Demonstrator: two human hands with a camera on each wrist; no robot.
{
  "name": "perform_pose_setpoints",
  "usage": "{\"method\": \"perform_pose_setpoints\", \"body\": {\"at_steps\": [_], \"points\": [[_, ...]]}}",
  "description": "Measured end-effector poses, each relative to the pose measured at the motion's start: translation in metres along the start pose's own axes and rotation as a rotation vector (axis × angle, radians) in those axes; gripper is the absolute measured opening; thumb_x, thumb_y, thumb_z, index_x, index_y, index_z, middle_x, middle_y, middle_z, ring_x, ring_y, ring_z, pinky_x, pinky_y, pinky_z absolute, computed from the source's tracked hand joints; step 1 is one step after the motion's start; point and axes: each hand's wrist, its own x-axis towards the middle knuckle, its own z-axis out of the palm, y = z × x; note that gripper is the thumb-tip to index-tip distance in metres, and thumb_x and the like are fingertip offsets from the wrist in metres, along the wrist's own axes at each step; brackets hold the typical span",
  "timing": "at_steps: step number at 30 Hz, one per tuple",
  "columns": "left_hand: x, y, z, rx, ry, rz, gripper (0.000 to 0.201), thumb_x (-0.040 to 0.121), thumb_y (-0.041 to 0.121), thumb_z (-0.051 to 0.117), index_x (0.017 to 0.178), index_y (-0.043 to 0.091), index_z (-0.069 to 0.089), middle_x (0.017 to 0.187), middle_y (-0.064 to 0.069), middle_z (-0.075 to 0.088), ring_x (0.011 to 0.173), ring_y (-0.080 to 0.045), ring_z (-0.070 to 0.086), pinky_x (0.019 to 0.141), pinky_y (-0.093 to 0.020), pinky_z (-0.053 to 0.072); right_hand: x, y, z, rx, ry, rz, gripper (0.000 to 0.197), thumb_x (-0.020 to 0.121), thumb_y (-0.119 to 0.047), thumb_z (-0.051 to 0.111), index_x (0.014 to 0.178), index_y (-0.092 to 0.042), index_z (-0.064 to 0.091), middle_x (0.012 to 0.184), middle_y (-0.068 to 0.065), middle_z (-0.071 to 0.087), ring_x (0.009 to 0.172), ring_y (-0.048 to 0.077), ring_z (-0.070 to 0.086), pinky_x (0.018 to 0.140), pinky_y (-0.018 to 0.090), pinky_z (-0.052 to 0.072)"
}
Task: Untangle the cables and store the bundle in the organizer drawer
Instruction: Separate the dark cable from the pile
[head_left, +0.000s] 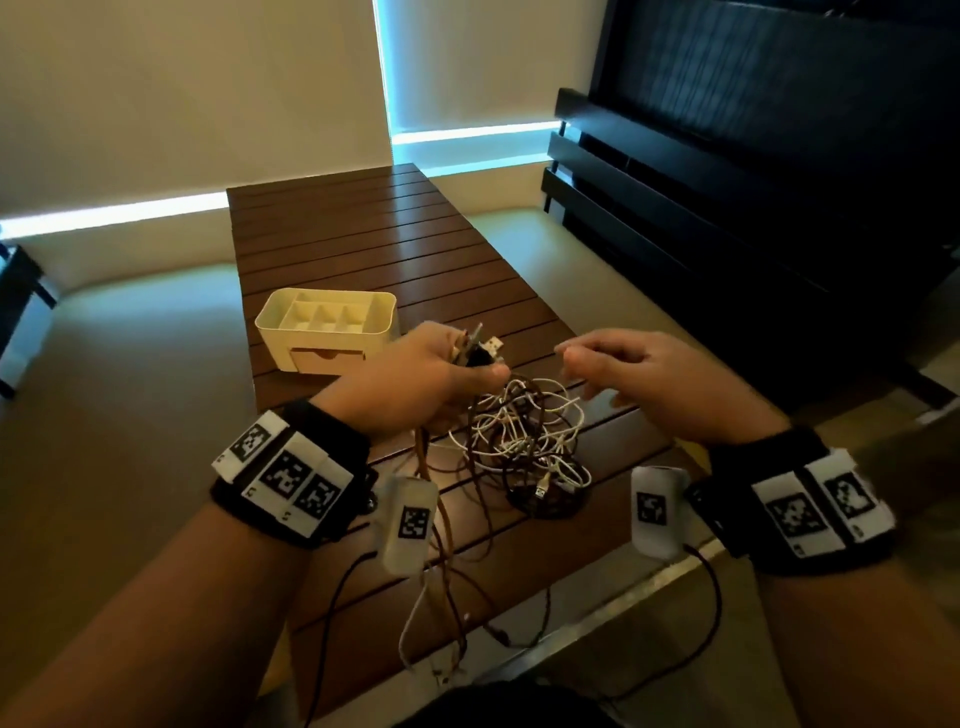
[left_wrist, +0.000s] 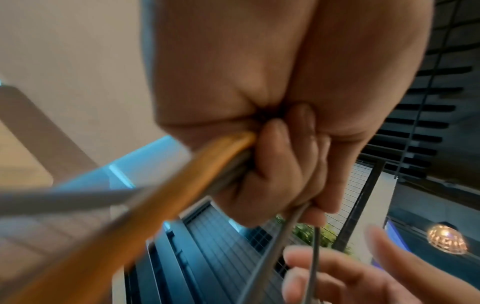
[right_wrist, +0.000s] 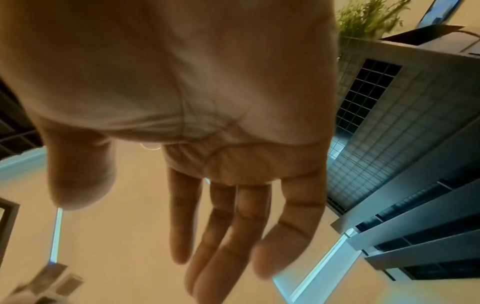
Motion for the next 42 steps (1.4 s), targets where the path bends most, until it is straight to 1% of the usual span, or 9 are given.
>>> {"method": "perform_pose_setpoints", "body": {"at_steps": [3, 7, 11, 13, 19, 24, 28, 34, 42], "points": [[-0.002, -0.003, 0.017, -0.090, -0.079, 0.020, 0.026, 0.100, 0.020, 0.055, 0.075, 0.013, 0.056, 0.055, 0.004, 0.037, 0.045, -0.011, 0.030, 0.044, -0.021, 0.028, -0.009, -0.008, 0.013, 0.001, -0.133, -0.041, 0.035, 0.082, -0.056, 0.058, 0.109, -0.036, 0.066, 0.091, -0.012, 0.071, 0.082, -0.003, 0.066, 0.064, 0.012, 0.049], [-0.001, -0.011, 0.022, -0.155, 0.066, 0.074, 0.026, 0.102, 0.023, 0.052, 0.093, 0.002, 0.064, 0.056, 0.007, 0.040, 0.047, -0.009, 0.034, 0.046, -0.023, 0.032, -0.009, 0.002, 0.040, 0.106, -0.122, 0.007, 0.005, 0.090, -0.022, 0.069, 0.094, -0.021, 0.072, 0.083, -0.003, 0.076, 0.071, 0.008, 0.070, 0.067, 0.021, 0.055], [-0.003, -0.018, 0.013, -0.246, 0.272, 0.113, 0.031, 0.103, 0.024, 0.050, 0.108, -0.003, 0.063, 0.059, 0.005, 0.035, 0.049, -0.009, 0.032, 0.047, -0.023, 0.032, -0.009, 0.024, 0.055, 0.072, -0.431, 0.233, 0.010, 0.093, -0.024, 0.065, 0.097, -0.018, 0.071, 0.091, 0.002, 0.077, 0.077, 0.015, 0.073, 0.075, 0.033, 0.057], [-0.004, -0.019, 0.010, -0.304, 0.308, 0.143, 0.029, 0.103, 0.023, 0.049, 0.108, -0.002, 0.063, 0.060, 0.003, 0.031, 0.051, -0.011, 0.030, 0.048, -0.023, 0.028, -0.006, 0.039, 0.054, -0.033, -0.503, 0.290, 0.015, 0.093, -0.030, 0.065, 0.103, -0.021, 0.072, 0.098, -0.002, 0.076, 0.083, 0.011, 0.072, 0.076, 0.028, 0.056], [0.000, -0.026, 0.008, -0.331, 0.359, 0.169, 0.031, 0.104, 0.029, 0.047, 0.105, 0.004, 0.064, 0.059, 0.002, 0.043, 0.050, -0.011, 0.038, 0.050, -0.025, 0.034, 0.023, 0.102, 0.052, -0.032, -0.009, 0.381, 0.011, 0.096, -0.025, 0.064, 0.094, -0.019, 0.072, 0.091, 0.001, 0.073, 0.083, 0.015, 0.067, 0.079, 0.034, 0.056], [0.004, -0.026, 0.012, -0.303, 0.333, 0.111, 0.031, 0.103, 0.034, 0.045, 0.095, 0.009, 0.062, 0.060, 0.000, 0.059, 0.051, -0.013, 0.054, 0.052, -0.024, 0.047, 0.038, 0.145, 0.091, 0.068, 0.149, 0.473, 0.006, 0.092, -0.011, 0.067, 0.086, -0.014, 0.068, 0.089, 0.000, 0.069, 0.083, 0.015, 0.062, 0.068, 0.027, 0.049], [0.008, -0.035, 0.017, -0.275, 0.305, 0.069, 0.030, 0.105, 0.031, 0.044, 0.096, 0.007, 0.060, 0.065, -0.004, 0.063, 0.058, -0.017, 0.063, 0.060, -0.029, 0.054, 0.048, 0.179, 0.107, 0.001, 0.269, 0.554, 0.007, 0.090, -0.014, 0.067, 0.086, -0.019, 0.068, 0.096, 0.005, 0.071, 0.088, 0.018, 0.064, 0.082, 0.034, 0.053], [0.014, -0.046, 0.023, -0.204, 0.336, 0.076, 0.027, 0.105, 0.028, 0.045, 0.094, 0.008, 0.058, 0.055, 0.002, 0.044, 0.048, -0.014, 0.052, 0.055, -0.030, 0.049, 0.061, 0.205, 0.118, -0.188, 0.185, 0.612, 0.026, 0.093, -0.024, 0.067, 0.115, -0.011, 0.068, 0.115, 0.010, 0.068, 0.107, 0.027, 0.062, 0.088, 0.032, 0.048], [0.023, -0.049, 0.023, -0.173, 0.339, 0.106, 0.026, 0.105, 0.027, 0.046, 0.093, 0.007, 0.057, 0.052, 0.006, 0.043, 0.047, -0.017, 0.045, 0.055, -0.033, 0.044, 0.062, 0.210, 0.121, -0.199, 0.147, 0.626, 0.006, 0.089, -0.026, 0.068, 0.088, -0.021, 0.068, 0.095, 0.005, 0.061, 0.087, 0.021, 0.062, 0.085, 0.036, 0.055]]}}
